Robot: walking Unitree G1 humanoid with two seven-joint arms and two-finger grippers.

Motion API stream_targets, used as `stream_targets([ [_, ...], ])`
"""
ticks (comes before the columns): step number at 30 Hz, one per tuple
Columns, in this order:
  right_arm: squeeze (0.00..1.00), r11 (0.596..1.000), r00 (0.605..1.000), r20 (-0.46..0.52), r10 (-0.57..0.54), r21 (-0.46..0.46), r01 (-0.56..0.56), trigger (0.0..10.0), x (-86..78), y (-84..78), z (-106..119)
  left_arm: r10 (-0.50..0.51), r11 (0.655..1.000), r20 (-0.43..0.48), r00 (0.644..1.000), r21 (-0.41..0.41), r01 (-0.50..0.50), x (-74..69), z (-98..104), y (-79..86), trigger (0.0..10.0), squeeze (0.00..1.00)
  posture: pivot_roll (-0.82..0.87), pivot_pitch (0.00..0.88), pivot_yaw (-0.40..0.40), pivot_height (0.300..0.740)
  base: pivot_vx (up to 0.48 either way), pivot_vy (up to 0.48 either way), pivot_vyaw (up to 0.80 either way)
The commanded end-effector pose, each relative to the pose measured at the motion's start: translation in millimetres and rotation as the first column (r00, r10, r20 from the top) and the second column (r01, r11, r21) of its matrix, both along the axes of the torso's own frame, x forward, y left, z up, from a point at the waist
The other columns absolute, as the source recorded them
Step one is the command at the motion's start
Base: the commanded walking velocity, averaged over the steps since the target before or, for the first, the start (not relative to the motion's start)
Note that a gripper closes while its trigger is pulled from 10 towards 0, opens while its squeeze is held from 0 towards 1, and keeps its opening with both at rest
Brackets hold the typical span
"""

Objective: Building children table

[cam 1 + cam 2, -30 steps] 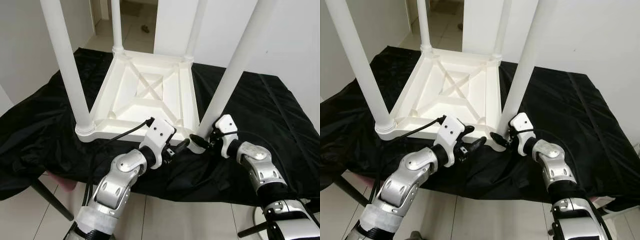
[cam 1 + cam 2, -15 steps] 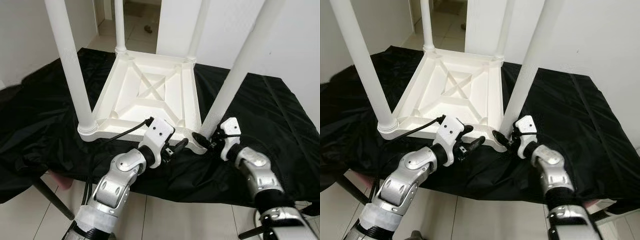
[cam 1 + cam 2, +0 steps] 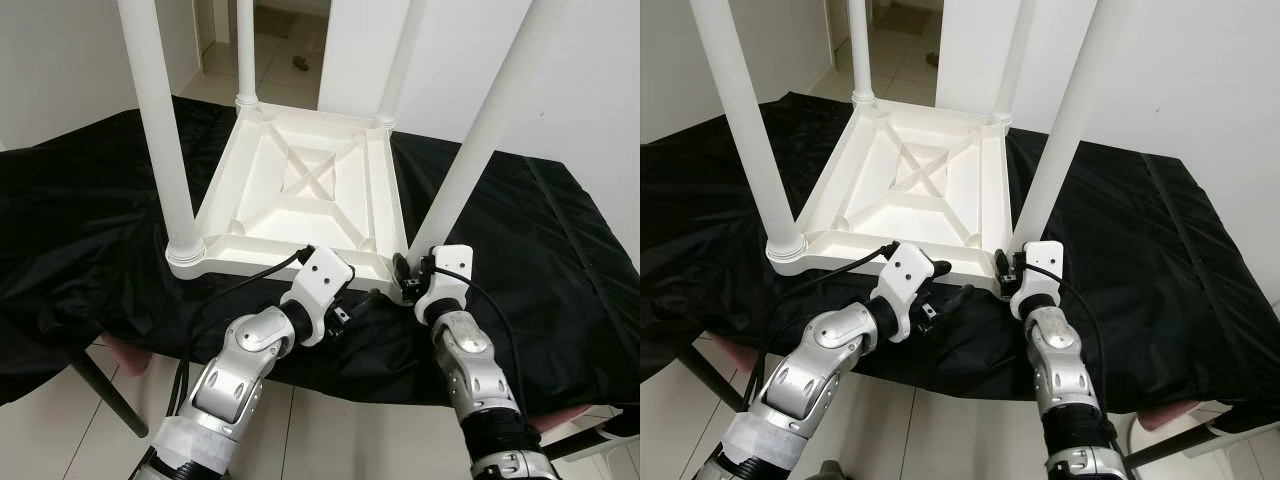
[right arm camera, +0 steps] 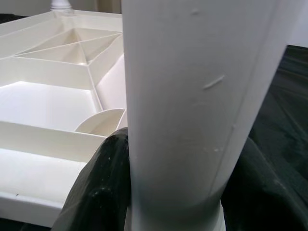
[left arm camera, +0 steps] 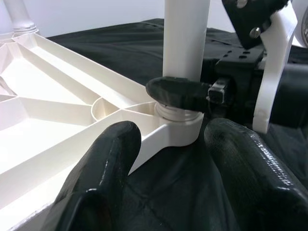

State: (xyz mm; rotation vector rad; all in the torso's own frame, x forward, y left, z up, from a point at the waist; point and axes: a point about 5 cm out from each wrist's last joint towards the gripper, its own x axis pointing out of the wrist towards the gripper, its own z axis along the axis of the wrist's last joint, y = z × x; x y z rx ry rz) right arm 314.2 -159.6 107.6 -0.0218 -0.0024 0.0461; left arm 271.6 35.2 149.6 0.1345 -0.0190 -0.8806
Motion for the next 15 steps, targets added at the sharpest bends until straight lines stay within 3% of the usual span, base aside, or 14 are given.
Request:
stream_targets([
  [1,0.0,0.988,0.983,-0.104,-0.15,-0.056,0.144,0.0,-6.7,-7.2,-18,0.047,0.997,-0.025,0.999,-0.06,-0.049,-1.0,-6,-1.4,10.0,0.0,0.04,0.0,-0.125,0.74,0.0,0.0,0.0],
  [6,0.0,0.991,0.985,-0.11,-0.134,-0.013,0.133,0.0,-7.2,2.2,-17,0.044,0.996,-0.041,0.998,-0.073,-0.047,-2.3,-10,-0.9,10.0,0.0,0.04,0.0,-0.117,0.74,0.0,0.0,0.0],
  [7,0.0,0.994,0.99,-0.095,-0.105,0.026,0.108,4.5,-7.2,6.3,-14,0.054,0.996,-0.041,0.998,-0.063,-0.057,-1.9,-13,1.5,10.0,0.0,0.03,0.0,-0.102,0.74,0.0,0.0,0.0],
  [9,0.0,0.994,0.99,-0.095,-0.105,0.026,0.108,4.5,-7.2,6.3,-14,0.054,0.996,-0.041,0.998,-0.063,-0.057,-1.9,-13,1.5,10.0,0.0,0.03,0.0,-0.102,0.74,0.0,0.0,0.0],
  [10,1.0,0.994,0.994,-0.076,-0.085,0.064,0.09,10.0,-7.8,8.7,-10,0.079,0.995,-0.043,0.996,-0.061,-0.081,-0.2,-14,5.2,10.0,0.0,0.04,0.0,-0.088,0.74,0.0,0.0,0.0],
  [15,1.0,0.996,0.999,-0.026,-0.047,0.081,0.049,10.0,-6.9,3.3,-3,0.112,0.991,-0.043,0.993,-0.064,-0.114,3.1,-11,10.3,10.0,0.0,0.05,0.0,-0.058,0.74,0.0,0.0,0.0],
])
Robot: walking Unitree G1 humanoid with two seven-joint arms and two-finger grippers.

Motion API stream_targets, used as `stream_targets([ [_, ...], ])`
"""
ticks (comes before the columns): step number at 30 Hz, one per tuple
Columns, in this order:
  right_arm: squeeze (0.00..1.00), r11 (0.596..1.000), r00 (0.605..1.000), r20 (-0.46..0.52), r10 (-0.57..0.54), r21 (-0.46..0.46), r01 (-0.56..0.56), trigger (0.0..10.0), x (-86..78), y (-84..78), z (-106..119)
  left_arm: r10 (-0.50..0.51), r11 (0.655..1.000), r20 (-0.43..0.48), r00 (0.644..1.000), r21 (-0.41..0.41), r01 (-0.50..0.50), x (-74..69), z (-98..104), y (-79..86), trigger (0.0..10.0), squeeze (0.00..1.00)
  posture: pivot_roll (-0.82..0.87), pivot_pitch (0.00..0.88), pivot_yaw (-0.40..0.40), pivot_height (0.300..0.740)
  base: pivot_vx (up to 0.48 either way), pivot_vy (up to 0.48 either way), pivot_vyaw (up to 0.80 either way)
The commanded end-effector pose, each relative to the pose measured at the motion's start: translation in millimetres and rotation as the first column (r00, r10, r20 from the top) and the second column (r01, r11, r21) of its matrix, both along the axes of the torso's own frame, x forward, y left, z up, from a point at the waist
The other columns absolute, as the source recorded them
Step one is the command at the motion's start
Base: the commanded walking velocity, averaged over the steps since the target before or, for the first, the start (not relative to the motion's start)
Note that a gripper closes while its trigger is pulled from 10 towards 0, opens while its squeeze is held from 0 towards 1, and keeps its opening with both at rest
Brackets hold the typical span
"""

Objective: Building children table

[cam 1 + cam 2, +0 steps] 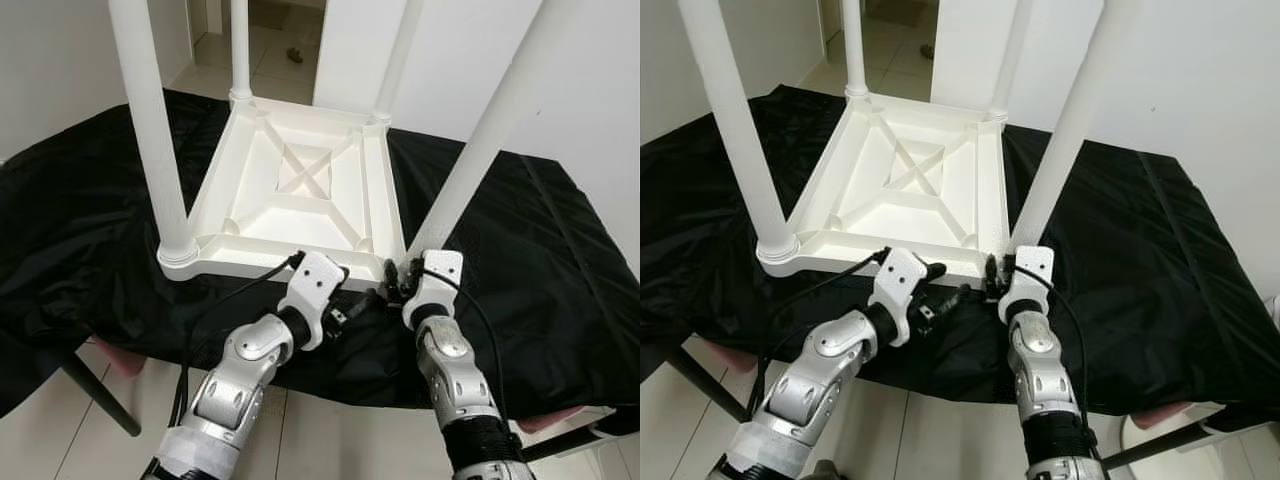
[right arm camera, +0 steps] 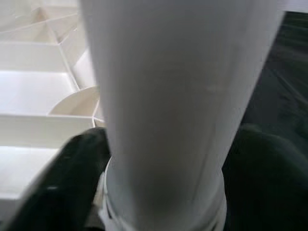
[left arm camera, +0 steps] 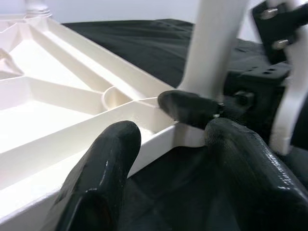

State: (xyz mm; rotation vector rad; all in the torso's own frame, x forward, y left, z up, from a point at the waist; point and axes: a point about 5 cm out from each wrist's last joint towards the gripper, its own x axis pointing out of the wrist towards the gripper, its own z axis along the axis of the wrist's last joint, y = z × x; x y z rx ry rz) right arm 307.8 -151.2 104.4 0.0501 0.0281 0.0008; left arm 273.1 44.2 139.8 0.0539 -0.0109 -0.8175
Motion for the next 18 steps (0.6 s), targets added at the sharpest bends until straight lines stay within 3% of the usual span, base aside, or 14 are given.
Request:
stream_targets([
  [1,1.0,1.0,1.0,0.008,-0.003,0.01,0.003,10.0,-0.5,-5.1,1,0.049,0.999,-0.004,0.999,0.004,-0.049,1.6,-1,1.4,10.0,0.0,0.05,0.0,-0.058,0.74,0.0,0.0,0.0],
  [5,1.0,0.999,0.999,0.026,0.036,0.017,-0.037,10.0,3.0,-18.5,3,0.043,0.999,0.007,0.999,0.022,-0.043,2.5,1,2.4,10.0,0.0,0.05,0.0,-0.053,0.74,0.0,0.0,0.0],
  [6,1.0,0.992,0.991,0.037,0.13,-0.001,-0.13,10.0,7.8,-35.1,9,0.022,0.999,0.018,1.0,0.043,-0.023,2.0,1,4.0,10.0,0.0,0.05,0.0,-0.046,0.74,0.0,0.0,0.0],
  [9,0.99,0.985,0.985,0.036,0.17,-0.013,-0.17,10.0,9.2,-40.2,11,0.016,0.999,0.021,1.0,0.047,-0.017,1.8,1,4.7,10.0,0.0,0.05,0.0,-0.046,0.74,0.0,0.0,0.0],
  [10,0.0,0.963,0.963,0.03,0.268,-0.043,-0.267,10.0,10.6,-42.8,16,0.005,0.999,0.025,1.0,0.051,-0.007,1.6,1,4.7,10.0,0.0,0.04,0.0,-0.043,0.74,0.0,0.0,0.0],
  [13,0.0,0.888,0.895,-0.004,0.445,-0.13,-0.442,10.0,11.3,-43.4,20,-0.006,0.998,0.037,0.999,0.064,0.004,3.2,1,3.7,10.0,0.0,0.04,0.0,-0.041,0.74,0.0,0.0,0.0],
  [14,0.0,0.888,0.895,-0.004,0.445,-0.13,-0.442,10.0,11.3,-43.4,20,-0.006,0.998,0.037,0.999,0.064,0.004,3.2,1,3.7,10.0,0.0,0.04,0.0,-0.041,0.74,0.0,0.0,0.0],
  [15,0.0,0.845,0.858,-0.033,0.512,-0.161,-0.511,10.0,12.0,-43.1,19,-0.001,0.998,0.043,0.999,0.062,-0.002,5.4,2,3.7,10.0,0.0,0.04,0.0,-0.041,0.74,0.0,0.0,0.0],
  [18,0.0,0.811,0.83,-0.057,0.554,-0.189,-0.554,10.0,13.6,-42.7,18,0.003,0.998,0.047,0.999,0.058,-0.006,7.1,4,3.9,10.0,0.0,0.05,0.0,-0.041,0.74,0.0,0.0,0.0],
])
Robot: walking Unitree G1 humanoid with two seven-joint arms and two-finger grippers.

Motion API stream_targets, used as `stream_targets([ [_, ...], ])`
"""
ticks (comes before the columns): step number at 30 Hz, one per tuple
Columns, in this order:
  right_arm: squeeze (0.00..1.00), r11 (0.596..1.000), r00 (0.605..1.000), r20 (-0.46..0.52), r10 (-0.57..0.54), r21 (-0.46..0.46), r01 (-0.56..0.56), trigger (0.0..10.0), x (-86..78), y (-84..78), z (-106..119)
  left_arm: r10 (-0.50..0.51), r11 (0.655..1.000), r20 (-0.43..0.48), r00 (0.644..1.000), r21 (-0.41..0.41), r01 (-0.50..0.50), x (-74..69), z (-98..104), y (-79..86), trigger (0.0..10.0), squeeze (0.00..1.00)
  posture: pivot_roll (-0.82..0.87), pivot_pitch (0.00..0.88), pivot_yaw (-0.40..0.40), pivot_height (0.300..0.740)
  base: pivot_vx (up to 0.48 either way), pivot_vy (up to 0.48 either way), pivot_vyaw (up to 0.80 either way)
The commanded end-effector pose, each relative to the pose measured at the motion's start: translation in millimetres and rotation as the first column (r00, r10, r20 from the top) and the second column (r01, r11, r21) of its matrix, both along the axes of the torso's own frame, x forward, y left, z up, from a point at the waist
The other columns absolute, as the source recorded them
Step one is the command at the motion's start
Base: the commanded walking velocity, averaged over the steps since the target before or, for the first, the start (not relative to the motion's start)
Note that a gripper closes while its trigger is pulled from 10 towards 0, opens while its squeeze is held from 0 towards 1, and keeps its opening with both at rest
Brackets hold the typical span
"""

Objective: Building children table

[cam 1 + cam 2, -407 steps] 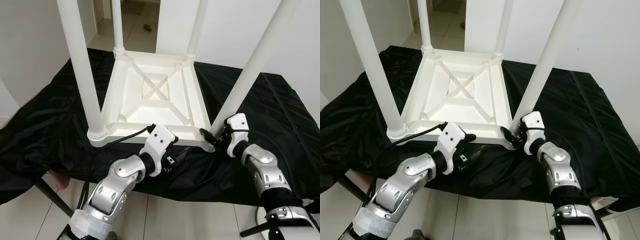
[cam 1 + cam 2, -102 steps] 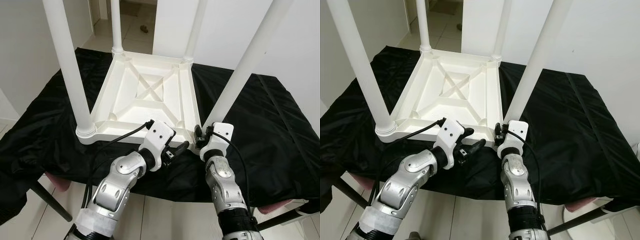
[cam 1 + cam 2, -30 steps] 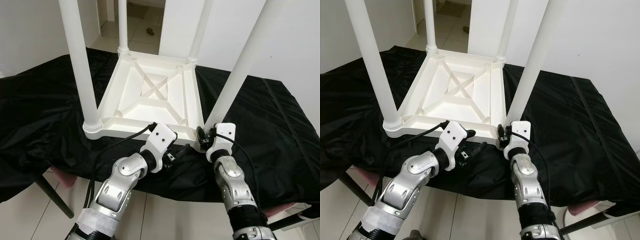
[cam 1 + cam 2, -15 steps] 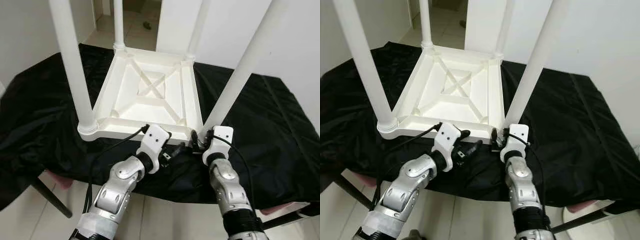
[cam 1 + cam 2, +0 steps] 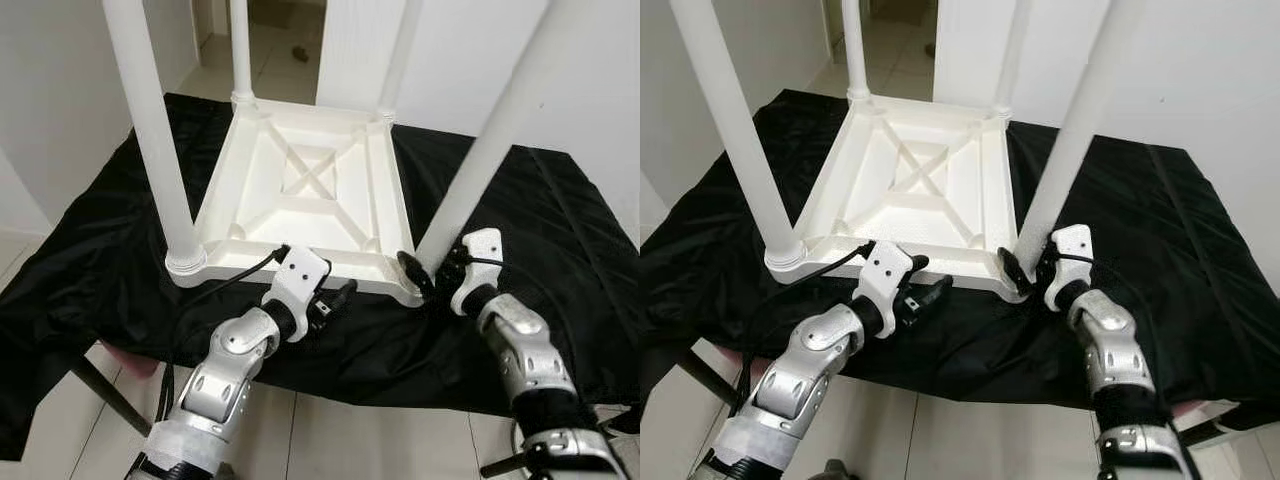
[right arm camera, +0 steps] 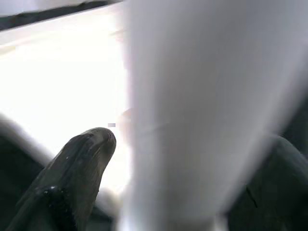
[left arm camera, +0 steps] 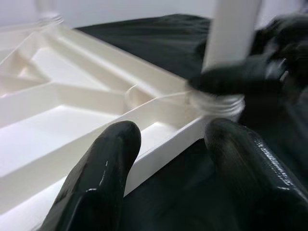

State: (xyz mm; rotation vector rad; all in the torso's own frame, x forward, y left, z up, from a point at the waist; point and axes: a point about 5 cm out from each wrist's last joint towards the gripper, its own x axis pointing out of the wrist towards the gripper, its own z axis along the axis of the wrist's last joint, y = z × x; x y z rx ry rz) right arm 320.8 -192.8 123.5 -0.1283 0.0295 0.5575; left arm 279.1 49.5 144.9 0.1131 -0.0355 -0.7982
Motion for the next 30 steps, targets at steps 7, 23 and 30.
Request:
stream_targets([
  [7,0.0,0.992,0.994,-0.038,0.098,-0.08,-0.101,0.0,4.5,-3.4,-5,-0.014,1.0,0.009,1.0,0.015,0.014,2.0,1,-1.9,10.0,0.0,0.06,0.0,-0.045,0.74,0.0,0.0,0.0],
  [23,0.0,0.98,0.983,-0.007,-0.183,-0.081,0.182,0.0,2.1,-7.4,-24,0.023,1.0,0.017,1.0,0.007,-0.023,-0.1,2,-0.7,10.0,0.0,0.06,0.0,-0.06,0.74,0.0,0.0,0.0],
  [30,0.0,0.866,0.873,-0.033,-0.486,0.111,0.487,0.0,2.7,-0.4,-22,0.012,1.0,0.015,1.0,0.011,-0.012,0.2,2,-2.3,10.0,0.0,0.06,0.0,-0.064,0.74,0.0,0.0,0.0],
])
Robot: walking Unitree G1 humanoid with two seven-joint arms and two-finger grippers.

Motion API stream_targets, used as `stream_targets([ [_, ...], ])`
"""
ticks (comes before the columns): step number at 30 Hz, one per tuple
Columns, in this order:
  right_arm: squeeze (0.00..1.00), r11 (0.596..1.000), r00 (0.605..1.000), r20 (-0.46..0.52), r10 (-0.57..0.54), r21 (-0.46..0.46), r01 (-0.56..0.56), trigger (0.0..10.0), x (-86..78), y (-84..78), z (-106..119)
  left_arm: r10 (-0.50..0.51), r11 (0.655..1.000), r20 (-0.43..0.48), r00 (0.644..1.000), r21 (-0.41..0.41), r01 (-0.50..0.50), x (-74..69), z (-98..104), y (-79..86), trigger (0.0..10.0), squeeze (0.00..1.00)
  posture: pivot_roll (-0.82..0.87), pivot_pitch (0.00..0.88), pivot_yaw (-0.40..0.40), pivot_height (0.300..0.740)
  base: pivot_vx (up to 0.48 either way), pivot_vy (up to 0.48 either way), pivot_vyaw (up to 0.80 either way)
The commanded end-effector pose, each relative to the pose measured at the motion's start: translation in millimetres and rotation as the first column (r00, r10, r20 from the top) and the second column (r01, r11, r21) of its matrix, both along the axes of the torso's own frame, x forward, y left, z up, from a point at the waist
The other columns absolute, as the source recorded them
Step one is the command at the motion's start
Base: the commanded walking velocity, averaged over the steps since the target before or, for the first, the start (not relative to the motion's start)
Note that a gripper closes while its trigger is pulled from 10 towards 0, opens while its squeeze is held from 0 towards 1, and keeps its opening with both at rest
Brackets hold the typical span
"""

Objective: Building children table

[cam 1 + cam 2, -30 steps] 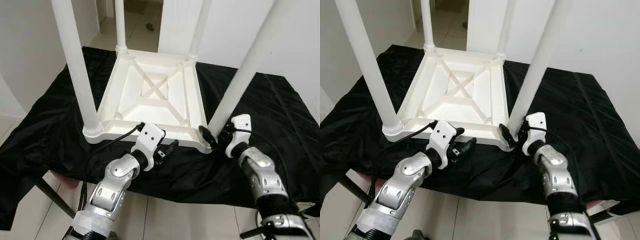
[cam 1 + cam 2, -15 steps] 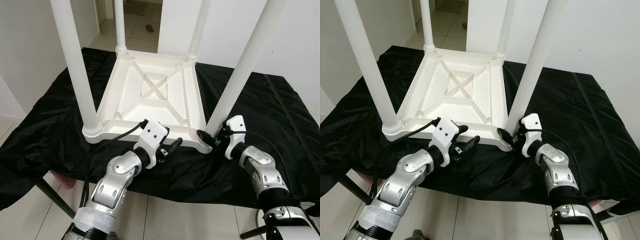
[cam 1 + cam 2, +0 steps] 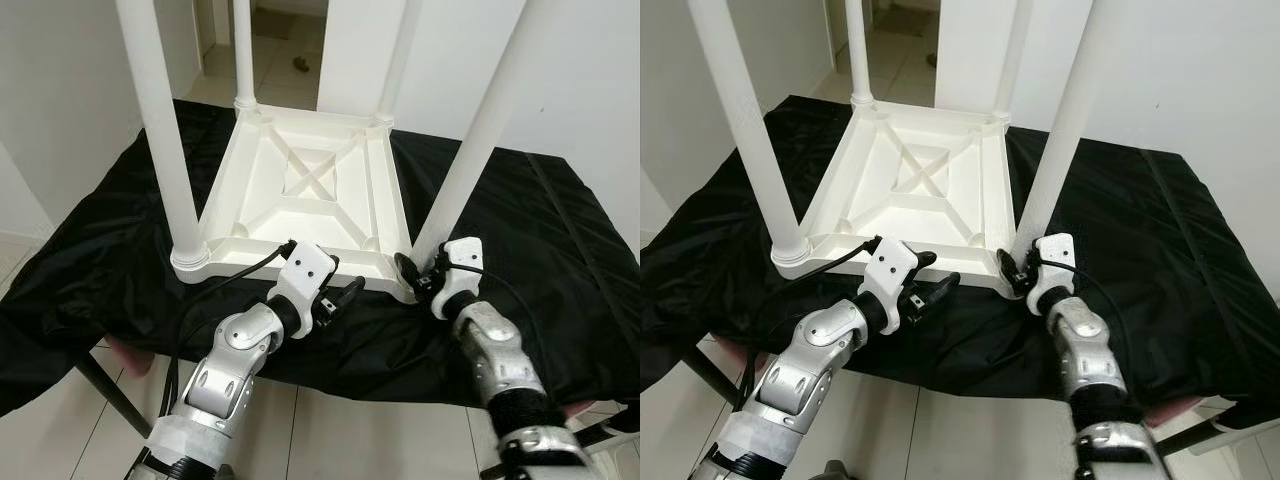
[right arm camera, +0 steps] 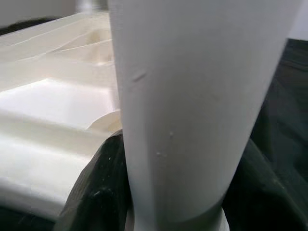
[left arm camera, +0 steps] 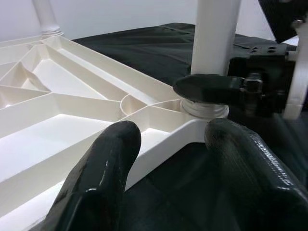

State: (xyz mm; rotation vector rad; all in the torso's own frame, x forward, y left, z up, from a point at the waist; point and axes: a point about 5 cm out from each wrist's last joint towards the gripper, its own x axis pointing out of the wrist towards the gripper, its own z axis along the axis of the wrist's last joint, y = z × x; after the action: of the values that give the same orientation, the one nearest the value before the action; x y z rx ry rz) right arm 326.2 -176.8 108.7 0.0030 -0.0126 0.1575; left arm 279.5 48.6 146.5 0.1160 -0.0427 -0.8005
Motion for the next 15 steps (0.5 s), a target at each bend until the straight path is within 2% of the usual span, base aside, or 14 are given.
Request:
stream_targets([
  [1,0.0,0.988,0.987,-0.039,-0.153,-0.004,0.153,0.0,-4.1,-14.1,-7,0.013,1.0,0.008,1.0,0.012,-0.013,0.0,0,-1.9,10.0,0.0,0.06,0.0,-0.062,0.74,0.0,0.0,0.0],
  [2,0.0,0.971,0.97,-0.051,-0.239,-0.011,0.239,0.0,-6.6,-9.6,-10,0.012,1.0,0.01,1.0,0.007,-0.012,1.1,1,-3.6,10.0,0.0,0.06,0.0,-0.062,0.74,0.0,0.0,0.0],
  [8,0.0,0.942,0.94,-0.066,-0.335,-0.009,0.336,0.0,-6.7,-2.7,-10,0.005,1.0,0.019,1.0,-0.002,-0.005,2.7,4,-6.5,10.0,0.0,0.05,0.0,-0.067,0.74,0.0,0.0,0.0],
  [9,0.0,0.923,0.921,-0.069,-0.384,0.007,0.385,0.0,-5.9,0.2,-9,0.006,1.0,0.022,1.0,-0.002,-0.006,3.5,4,-6.6,10.0,0.0,0.06,0.0,-0.069,0.74,0.0,0.0,0.0],
  [12,0.0,0.913,0.911,-0.07,-0.406,0.011,0.408,0.0,-6.0,1.7,-8,0.007,1.0,0.023,1.0,-0.002,-0.007,3.9,4,-6.7,10.0,0.0,0.06,0.0,-0.069,0.74,0.0,0.0,0.0],
  [15,0.0,0.924,0.924,-0.065,-0.376,0.051,0.379,0.0,-4.9,11.4,-5,0.012,1.0,0.025,1.0,-0.004,-0.012,4.1,5,-5.8,10.0,0.0,0.06,0.0,-0.07,0.74,0.0,0.0,0.0],
])
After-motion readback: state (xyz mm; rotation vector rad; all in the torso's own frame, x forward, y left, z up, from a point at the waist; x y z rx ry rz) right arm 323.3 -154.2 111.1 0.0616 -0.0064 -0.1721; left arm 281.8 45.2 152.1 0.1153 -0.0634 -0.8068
